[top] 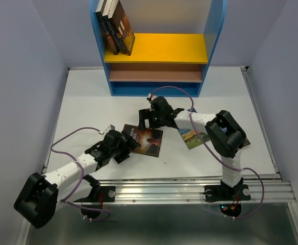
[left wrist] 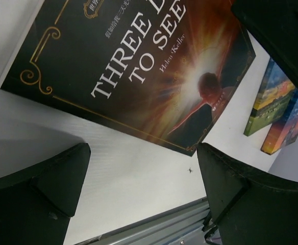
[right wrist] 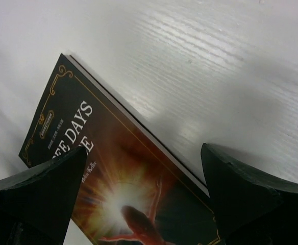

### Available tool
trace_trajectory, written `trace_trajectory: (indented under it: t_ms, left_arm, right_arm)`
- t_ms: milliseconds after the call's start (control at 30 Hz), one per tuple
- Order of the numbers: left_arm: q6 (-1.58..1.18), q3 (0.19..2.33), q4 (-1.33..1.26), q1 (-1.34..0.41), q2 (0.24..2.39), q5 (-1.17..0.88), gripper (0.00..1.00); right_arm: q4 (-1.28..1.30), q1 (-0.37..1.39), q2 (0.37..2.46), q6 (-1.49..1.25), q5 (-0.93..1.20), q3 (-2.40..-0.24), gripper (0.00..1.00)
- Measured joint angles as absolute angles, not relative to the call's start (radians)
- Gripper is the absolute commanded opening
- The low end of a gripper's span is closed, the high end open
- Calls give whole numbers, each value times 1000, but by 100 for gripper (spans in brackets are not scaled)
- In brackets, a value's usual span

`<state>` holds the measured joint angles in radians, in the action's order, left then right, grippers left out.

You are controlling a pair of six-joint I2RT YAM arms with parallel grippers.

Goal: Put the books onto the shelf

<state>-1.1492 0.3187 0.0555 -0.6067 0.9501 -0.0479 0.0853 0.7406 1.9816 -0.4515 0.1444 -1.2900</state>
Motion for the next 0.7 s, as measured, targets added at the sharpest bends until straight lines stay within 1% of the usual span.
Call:
trace_trajectory:
  t_ms: [100,233,400,533,600,667,700]
  left_arm:
    - [-1149,356,32,-598,1026,-44,99]
    - [-1140,406,-7,-560,1122,-39,99]
    - [-1082,451,-33,-472,1185,-2,99]
    - [-1016,516,-33,-423,1230,39,99]
    - [-982,562,-43,-411,1262,49,99]
    - [-966,584,-64,-410,1287,45,99]
    - [-961,587,-80,-410,1303,35,99]
  right_arm:
    - [79,734,1972,-443,170,-1274,100]
    - [69,727,1924,-429,205,-1198,100]
    - [75,717,1842,-426,279,-1093,96]
    - [74,714,1815,-438,357,-1052,96]
    - [75,714,1814,-450,377,-1050,91]
    - [77,714,1816,-467,379,-1050,89]
    - [76,714,1818,-477,380,-1051,84]
